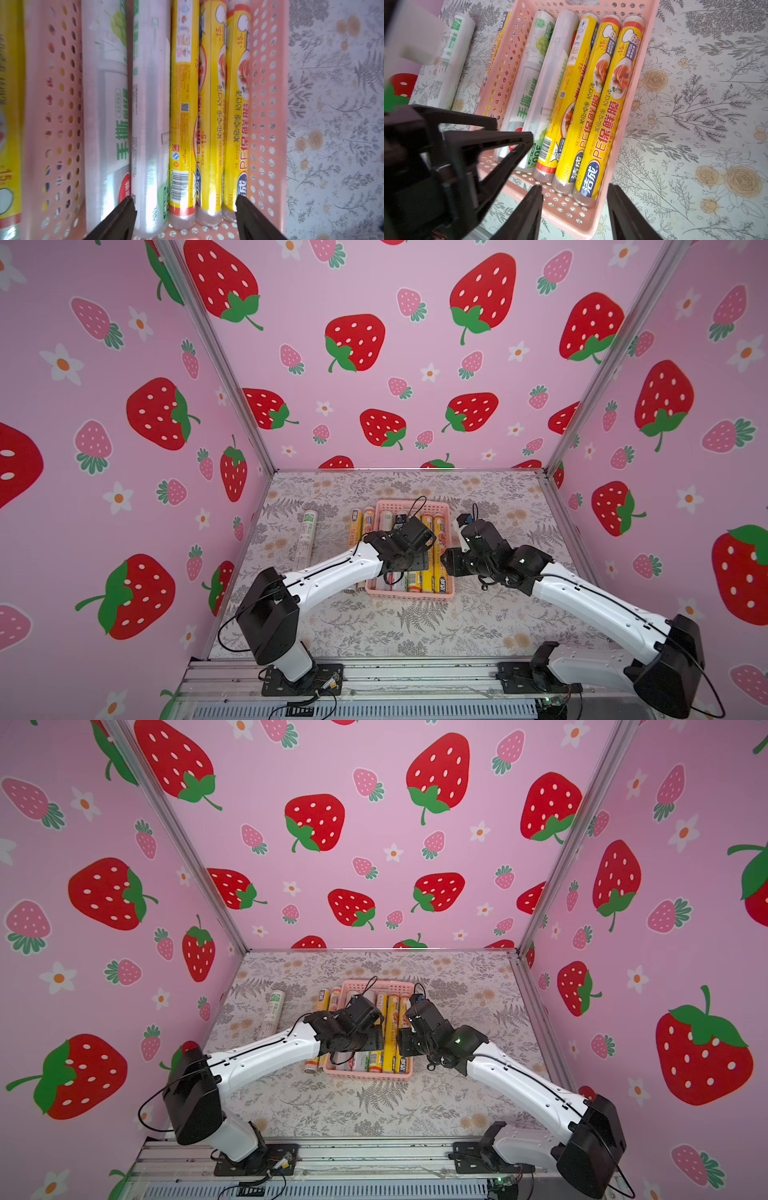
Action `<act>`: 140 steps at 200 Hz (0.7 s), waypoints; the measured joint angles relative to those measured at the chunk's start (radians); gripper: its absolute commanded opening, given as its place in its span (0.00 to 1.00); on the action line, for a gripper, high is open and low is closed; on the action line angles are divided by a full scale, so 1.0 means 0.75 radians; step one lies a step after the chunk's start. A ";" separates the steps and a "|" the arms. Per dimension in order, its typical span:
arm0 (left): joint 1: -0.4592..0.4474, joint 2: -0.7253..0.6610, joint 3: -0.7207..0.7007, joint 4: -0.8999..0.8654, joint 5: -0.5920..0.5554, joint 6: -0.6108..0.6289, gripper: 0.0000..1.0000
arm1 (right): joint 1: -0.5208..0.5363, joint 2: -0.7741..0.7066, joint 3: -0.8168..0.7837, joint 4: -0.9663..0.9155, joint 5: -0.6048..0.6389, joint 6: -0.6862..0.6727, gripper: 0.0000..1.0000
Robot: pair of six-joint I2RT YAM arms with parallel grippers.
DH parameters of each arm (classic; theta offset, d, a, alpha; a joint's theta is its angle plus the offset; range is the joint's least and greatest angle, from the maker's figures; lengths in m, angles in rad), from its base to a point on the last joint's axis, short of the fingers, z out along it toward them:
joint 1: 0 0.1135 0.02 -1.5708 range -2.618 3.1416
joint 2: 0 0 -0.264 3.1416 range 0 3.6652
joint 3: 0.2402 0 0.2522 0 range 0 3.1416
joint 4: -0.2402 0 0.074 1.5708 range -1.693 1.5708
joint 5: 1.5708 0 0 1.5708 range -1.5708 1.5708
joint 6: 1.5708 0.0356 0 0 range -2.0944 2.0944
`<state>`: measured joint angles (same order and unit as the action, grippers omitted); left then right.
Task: Put the plastic wrap into the basket
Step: Place the plastic wrap in the basket, then pick up the plastic wrap from the center of the board.
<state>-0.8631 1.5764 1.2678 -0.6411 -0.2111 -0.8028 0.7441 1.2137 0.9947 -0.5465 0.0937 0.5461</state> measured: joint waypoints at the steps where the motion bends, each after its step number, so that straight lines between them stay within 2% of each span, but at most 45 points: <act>1: 0.002 -0.008 0.001 -0.006 -0.005 0.002 0.82 | 0.000 0.000 0.000 0.000 -0.001 0.000 0.55; 22: 0.024 -0.116 0.003 -0.094 -0.074 0.033 0.83 | 0.000 0.002 0.002 0.001 -0.004 -0.001 0.56; 47: 0.126 -0.247 -0.041 -0.180 -0.146 0.052 0.83 | 0.000 0.002 0.004 0.002 -0.010 -0.002 0.56; 91: 0.435 -0.419 -0.238 -0.281 -0.194 0.085 0.85 | 0.000 0.050 0.033 0.045 -0.038 -0.018 0.56; 140: 0.792 -0.454 -0.382 -0.229 -0.157 0.158 0.87 | 0.000 0.100 0.037 0.115 -0.086 -0.021 0.59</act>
<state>-0.2691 1.2362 0.9813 -0.8127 -0.3290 -0.6846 0.7441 1.2888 1.0222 -0.4599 0.0292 0.5304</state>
